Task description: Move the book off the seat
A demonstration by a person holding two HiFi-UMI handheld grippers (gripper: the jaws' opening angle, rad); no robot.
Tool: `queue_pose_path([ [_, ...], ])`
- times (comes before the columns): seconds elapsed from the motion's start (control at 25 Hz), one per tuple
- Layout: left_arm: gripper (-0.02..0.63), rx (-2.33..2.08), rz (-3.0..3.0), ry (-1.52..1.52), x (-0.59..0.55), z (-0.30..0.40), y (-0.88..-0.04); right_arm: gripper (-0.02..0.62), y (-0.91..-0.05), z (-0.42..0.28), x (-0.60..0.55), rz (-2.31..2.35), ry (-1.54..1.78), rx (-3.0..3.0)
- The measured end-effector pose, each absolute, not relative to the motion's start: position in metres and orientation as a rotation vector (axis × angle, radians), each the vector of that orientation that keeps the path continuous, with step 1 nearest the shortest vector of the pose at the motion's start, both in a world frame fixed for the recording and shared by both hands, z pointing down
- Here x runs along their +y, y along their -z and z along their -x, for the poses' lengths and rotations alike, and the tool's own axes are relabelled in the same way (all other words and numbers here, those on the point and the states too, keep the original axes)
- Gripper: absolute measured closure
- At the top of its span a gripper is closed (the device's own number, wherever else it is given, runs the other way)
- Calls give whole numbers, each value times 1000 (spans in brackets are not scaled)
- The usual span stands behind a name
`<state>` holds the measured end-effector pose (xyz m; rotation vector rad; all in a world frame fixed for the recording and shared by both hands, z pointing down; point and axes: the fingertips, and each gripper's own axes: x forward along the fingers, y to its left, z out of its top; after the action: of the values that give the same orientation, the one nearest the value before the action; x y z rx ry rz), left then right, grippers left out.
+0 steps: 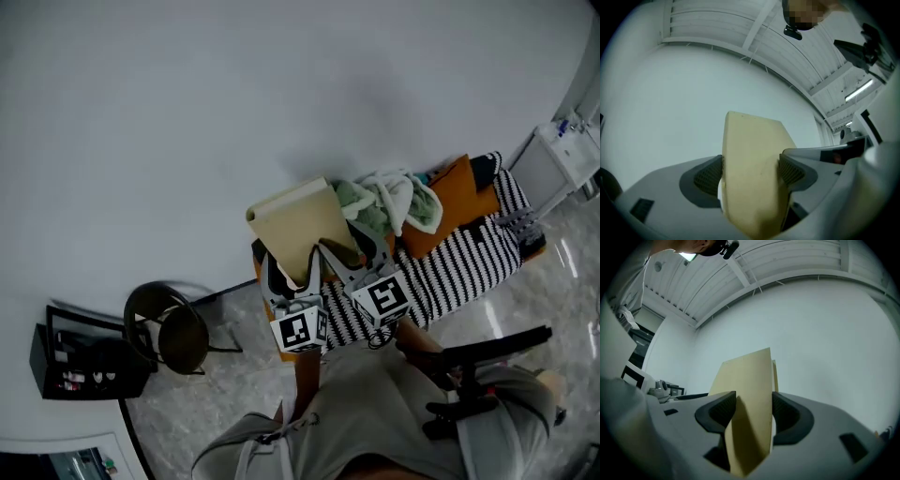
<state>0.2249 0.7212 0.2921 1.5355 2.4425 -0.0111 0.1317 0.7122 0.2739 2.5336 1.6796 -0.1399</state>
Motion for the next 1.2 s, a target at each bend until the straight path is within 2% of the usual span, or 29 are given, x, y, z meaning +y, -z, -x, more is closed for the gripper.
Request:
queue_pose_path([
  [0.32, 213, 2638, -1019, -191, 706, -102, -314, 367, -289, -20, 663, -2133, -10, 2165],
  [0.56, 215, 2722, -669, -258, 653, -15, -305, 367, -273, 53, 590, -1809, -92, 2389],
  [0.96, 216, 2784, -414, -138, 533, 110, -262, 367, -244, 168, 456, -1562, 70, 2504],
  [1.2, 216, 2819, -249, -95, 420, 192, -241, 367, -227, 240, 336, -1394, 168, 2564],
])
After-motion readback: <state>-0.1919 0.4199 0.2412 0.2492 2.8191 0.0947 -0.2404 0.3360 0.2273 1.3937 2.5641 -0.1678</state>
